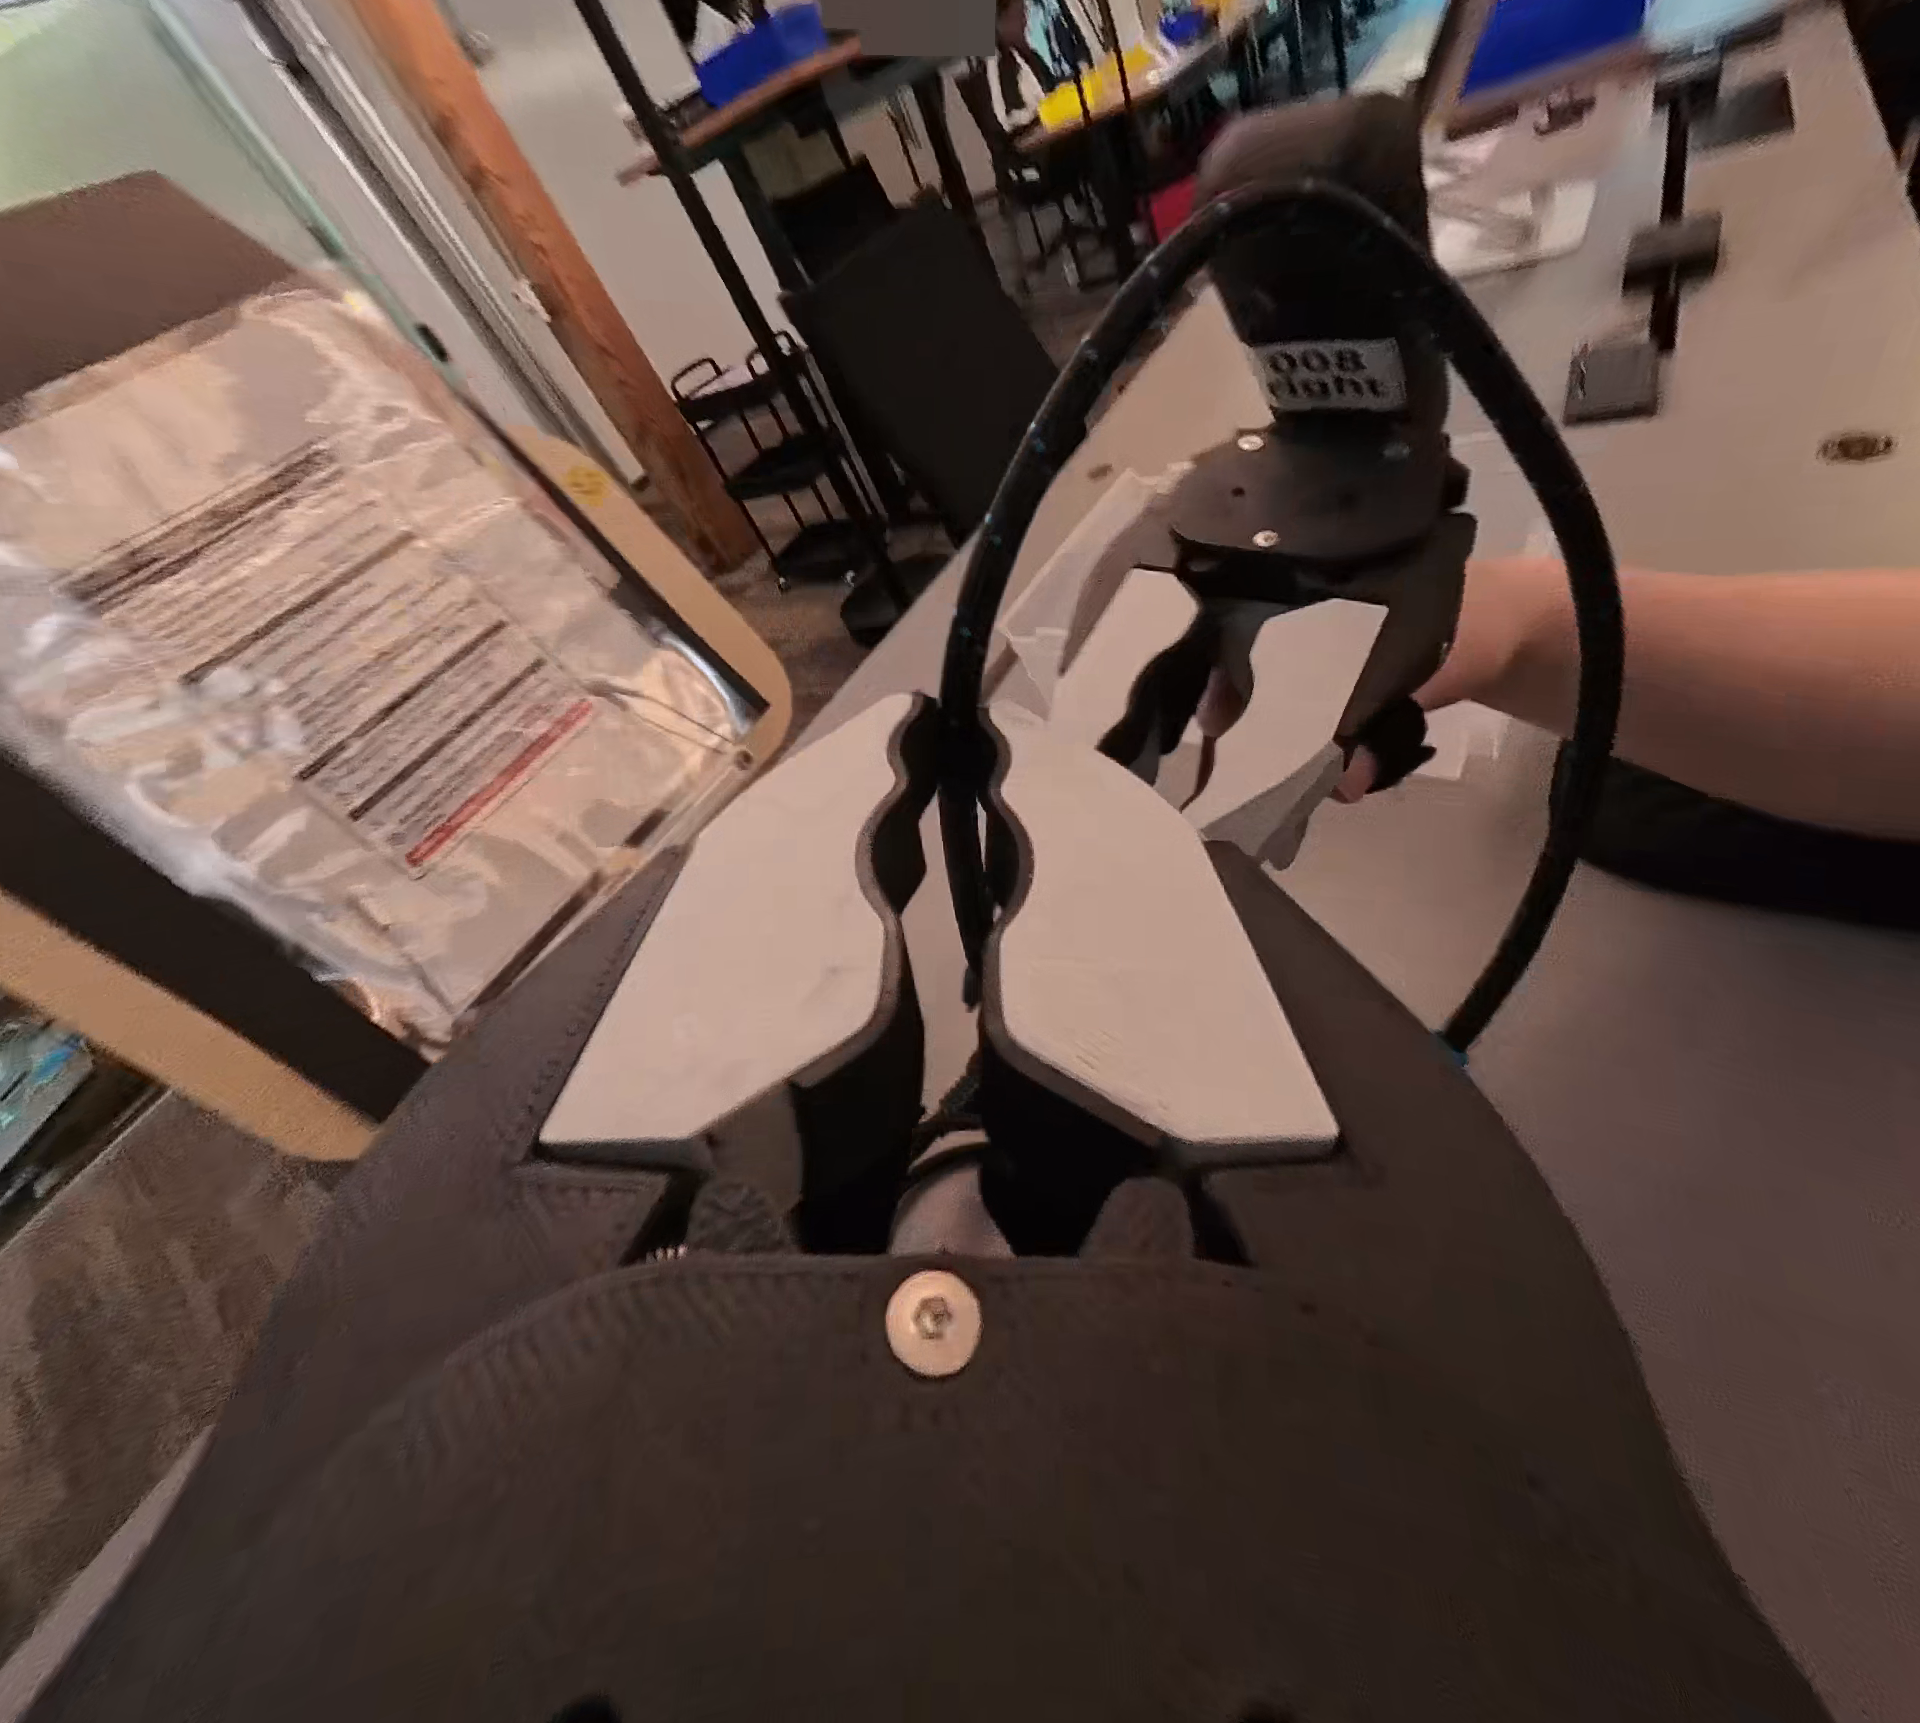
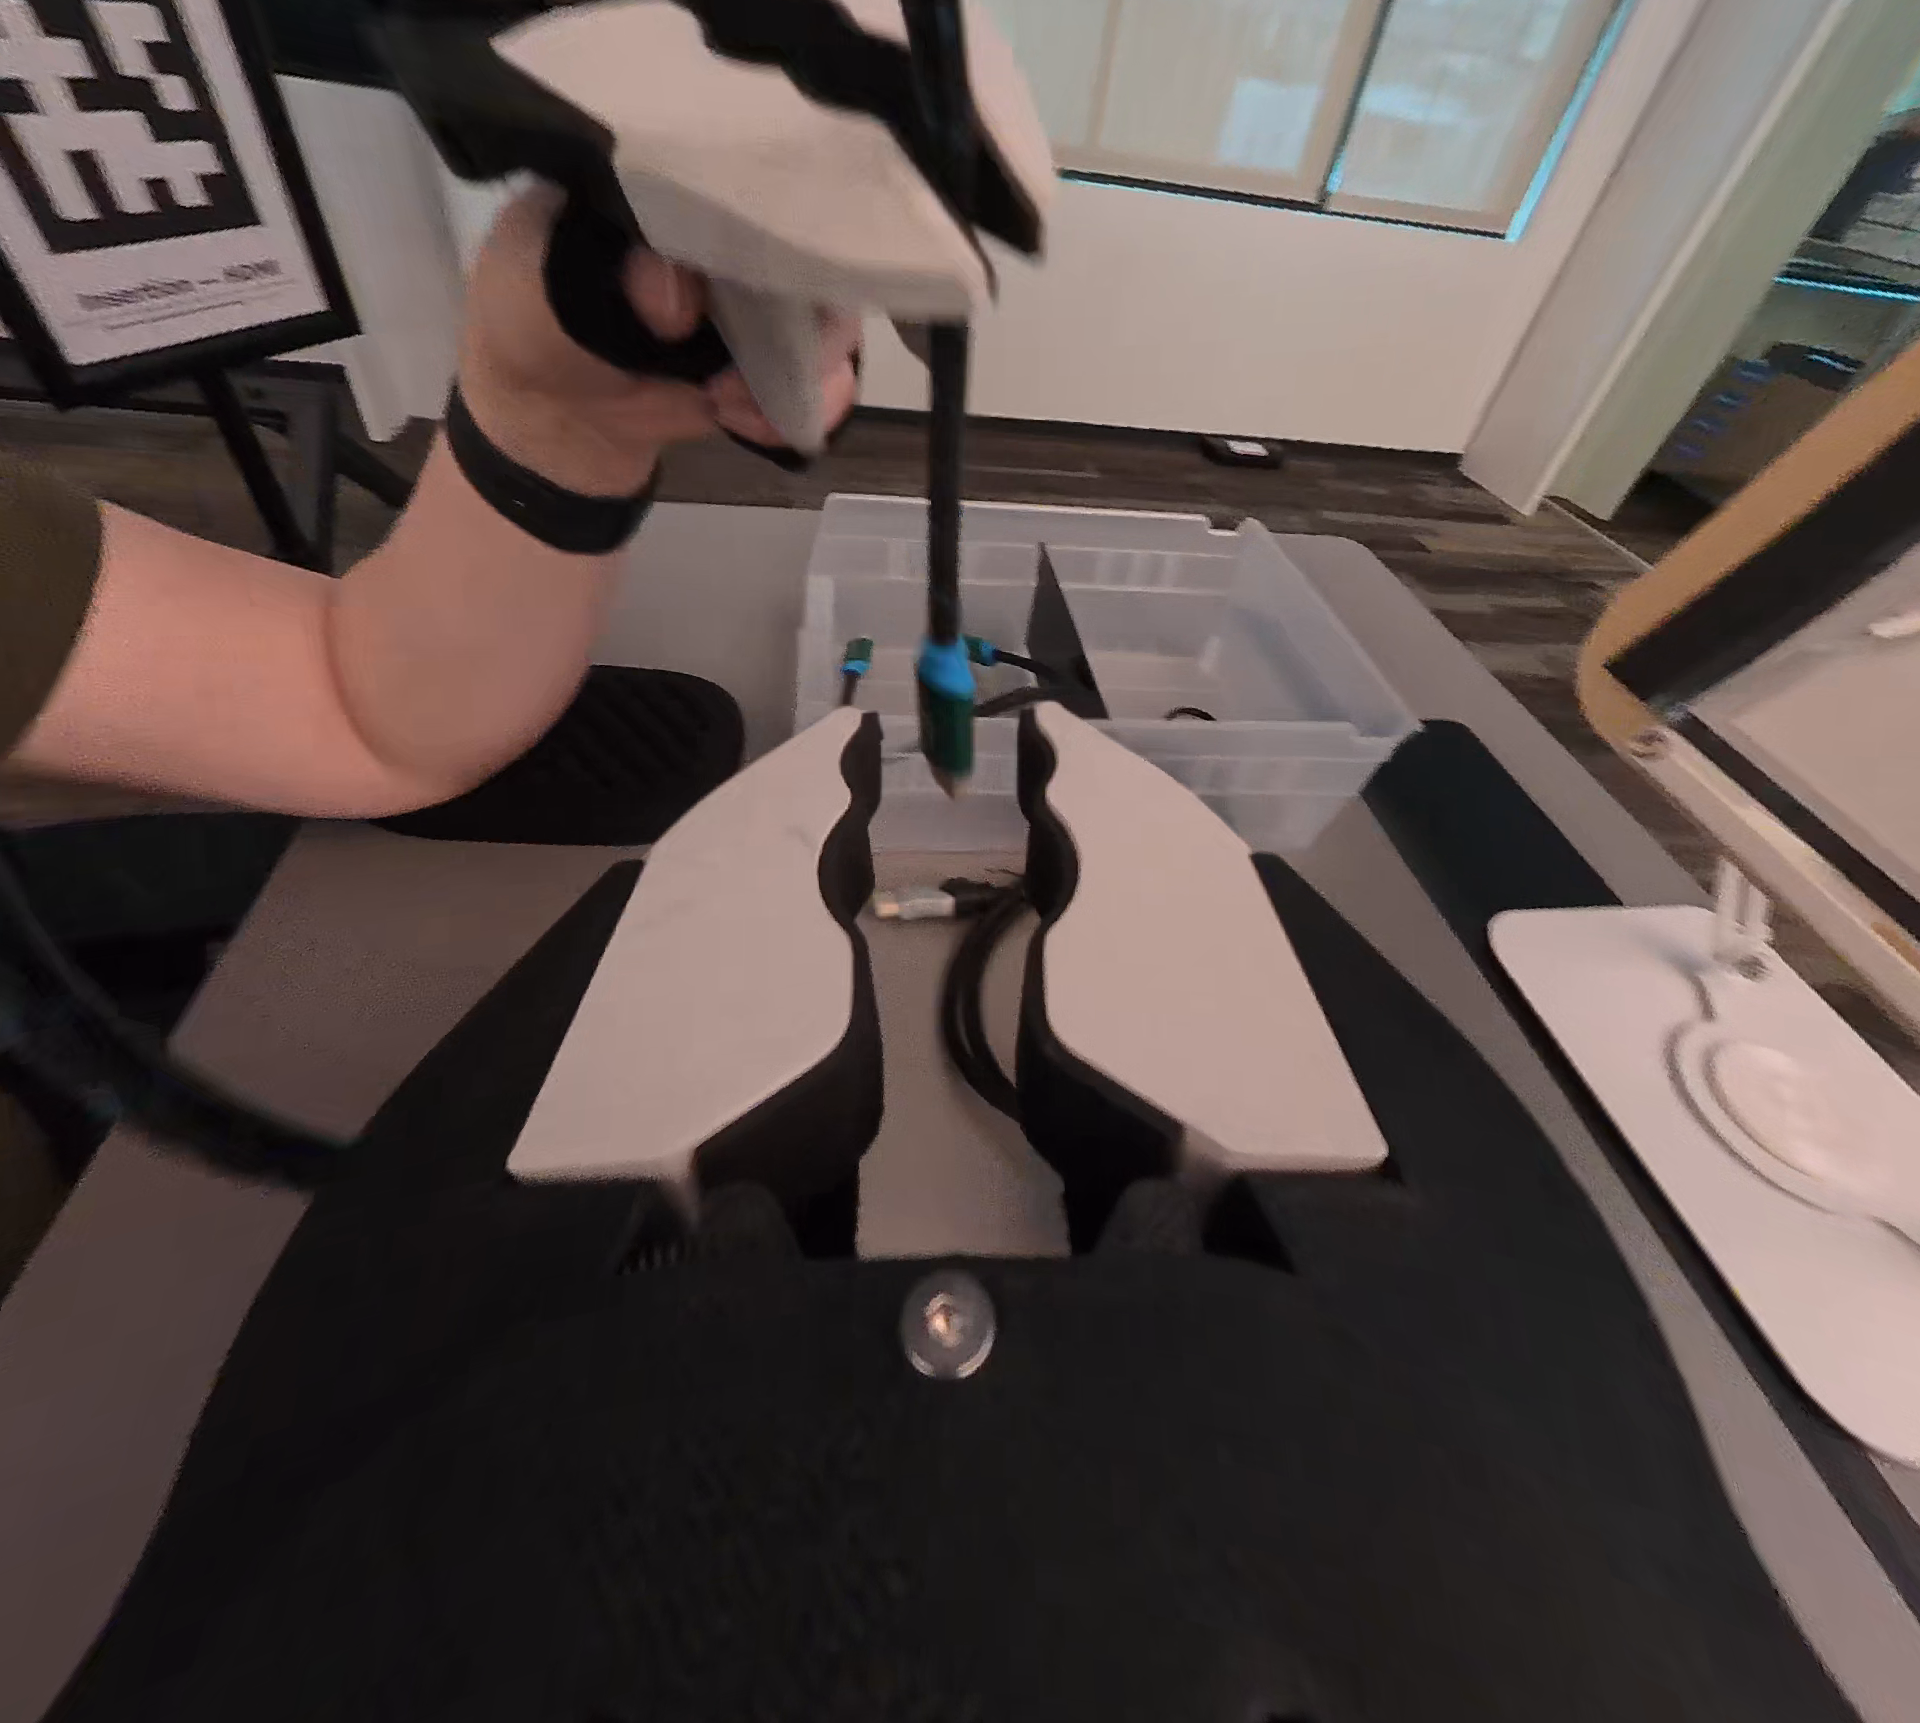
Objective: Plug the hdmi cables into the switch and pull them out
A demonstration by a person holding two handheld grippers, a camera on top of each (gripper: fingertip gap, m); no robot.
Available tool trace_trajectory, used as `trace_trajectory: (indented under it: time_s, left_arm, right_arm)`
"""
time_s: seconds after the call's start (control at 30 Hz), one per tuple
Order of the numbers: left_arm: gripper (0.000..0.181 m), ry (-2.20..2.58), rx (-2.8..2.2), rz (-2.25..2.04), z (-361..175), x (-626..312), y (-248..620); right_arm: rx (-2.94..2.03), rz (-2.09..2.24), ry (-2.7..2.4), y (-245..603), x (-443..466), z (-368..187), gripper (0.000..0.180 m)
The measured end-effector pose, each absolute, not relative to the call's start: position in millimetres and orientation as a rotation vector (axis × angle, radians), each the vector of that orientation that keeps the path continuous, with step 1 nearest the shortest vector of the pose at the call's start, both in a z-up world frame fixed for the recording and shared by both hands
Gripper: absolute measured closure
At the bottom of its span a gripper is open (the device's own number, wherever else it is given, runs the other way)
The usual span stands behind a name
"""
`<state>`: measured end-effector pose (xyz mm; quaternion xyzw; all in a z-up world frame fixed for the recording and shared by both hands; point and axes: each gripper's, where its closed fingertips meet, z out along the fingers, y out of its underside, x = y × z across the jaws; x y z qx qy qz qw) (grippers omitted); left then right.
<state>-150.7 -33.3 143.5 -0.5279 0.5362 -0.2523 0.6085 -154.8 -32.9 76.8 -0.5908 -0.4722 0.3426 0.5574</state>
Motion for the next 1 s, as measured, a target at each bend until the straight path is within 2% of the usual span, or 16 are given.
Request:
trace_trajectory:
  time_s: [0.23, 0.3, 0.43, 0.5, 0.6, 0.7, 0.77, 0.87, 1.0]
  left_arm:
    - [0.175, 1.380, -1.247, -0.547, 112, -116, -50]
    - [0.175, 1.388, -1.256, -0.552, 107, -111, -51]
    - [0.149, 1.253, -1.258, -0.703, 121, -115, -41]
    - [0.124, 1.209, -1.269, -0.892, 134, -124, -39]
    - [0.128, 1.249, -1.159, -1.086, 145, -135, -53]
    - [0.125, 1.347, -1.073, -0.947, 136, -129, -60]
    - [0.128, 1.381, -0.981, -0.827, 132, -120, -69]
    - [0.142, 1.390, -0.861, -0.688, 130, -107, -83]
    - [0.152, 1.365, -0.818, -0.673, 131, -98, -94]
  right_arm:
    - [-1.424, 0.828, -1.138, -33, -165, 65, 0.149]
    - [-1.442, 0.821, -1.173, -33, -166, 59, 0.173]
    - [-1.386, 0.764, -1.158, -29, -153, 69, 0.172]
    - [-1.301, 0.854, -1.092, -34, -139, 92, 0.172]
    - [-0.959, 1.032, -1.038, -66, -115, 138, 0.172]
    - [-0.703, 1.130, -0.982, -95, -91, 169, 0.172]
    - [-0.652, 1.144, -0.969, -101, -85, 175, 0.173]
    - [-0.582, 1.146, -0.960, -109, -82, 179, 0.173]
    - [-0.588, 1.141, -0.965, -109, -87, 176, 0.173]
